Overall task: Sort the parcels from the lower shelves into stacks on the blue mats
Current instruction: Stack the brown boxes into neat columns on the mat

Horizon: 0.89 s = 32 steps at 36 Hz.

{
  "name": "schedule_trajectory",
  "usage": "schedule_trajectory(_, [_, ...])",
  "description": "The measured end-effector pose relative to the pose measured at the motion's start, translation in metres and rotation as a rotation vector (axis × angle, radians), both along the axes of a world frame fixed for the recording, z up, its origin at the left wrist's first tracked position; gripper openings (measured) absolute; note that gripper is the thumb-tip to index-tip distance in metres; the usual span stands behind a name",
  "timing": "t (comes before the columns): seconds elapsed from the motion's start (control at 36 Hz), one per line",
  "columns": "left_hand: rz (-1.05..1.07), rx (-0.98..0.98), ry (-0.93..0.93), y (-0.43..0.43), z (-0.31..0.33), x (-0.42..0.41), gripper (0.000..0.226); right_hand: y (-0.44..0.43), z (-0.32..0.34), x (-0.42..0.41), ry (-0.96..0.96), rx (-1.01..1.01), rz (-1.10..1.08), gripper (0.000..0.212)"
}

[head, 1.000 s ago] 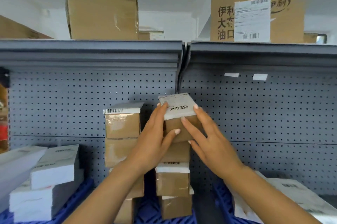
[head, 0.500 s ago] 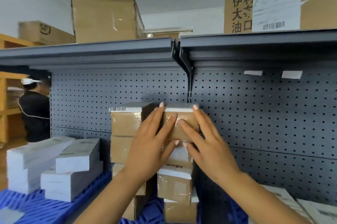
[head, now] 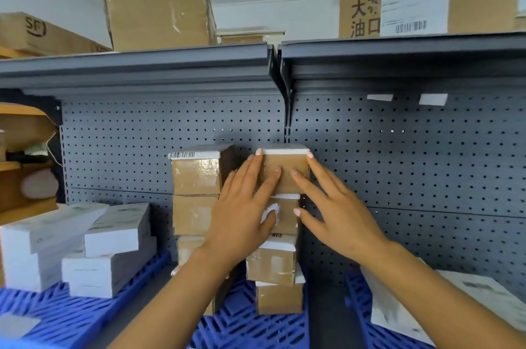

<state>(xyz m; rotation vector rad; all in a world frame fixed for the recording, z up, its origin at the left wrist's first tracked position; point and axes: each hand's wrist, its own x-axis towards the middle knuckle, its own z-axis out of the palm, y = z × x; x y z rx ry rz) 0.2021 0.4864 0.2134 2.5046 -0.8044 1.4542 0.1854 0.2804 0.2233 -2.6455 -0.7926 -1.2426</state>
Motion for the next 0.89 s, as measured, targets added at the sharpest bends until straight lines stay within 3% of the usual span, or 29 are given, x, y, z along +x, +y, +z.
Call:
schedule_trajectory(0.22, [-0.236, 0.038, -0.129, -0.011, -0.002, -0.028, 0.054, -0.023, -0.013, -0.035, -0.07, -0.009, -0.077, 0.06])
schedule_trajectory(0.56, [-0.413, 0.119, -0.004, -0.055, -0.047, -0.054, 0.059, -0.072, -0.065, -0.121, -0.008, -0.044, -0.317, 0.055])
schedule_trajectory(0.89, [-0.506, 0.177, 0.133, -0.14, -0.09, -0.07, 0.057, -0.188, -0.113, -0.183, 0.128, 0.016, -0.511, 0.055])
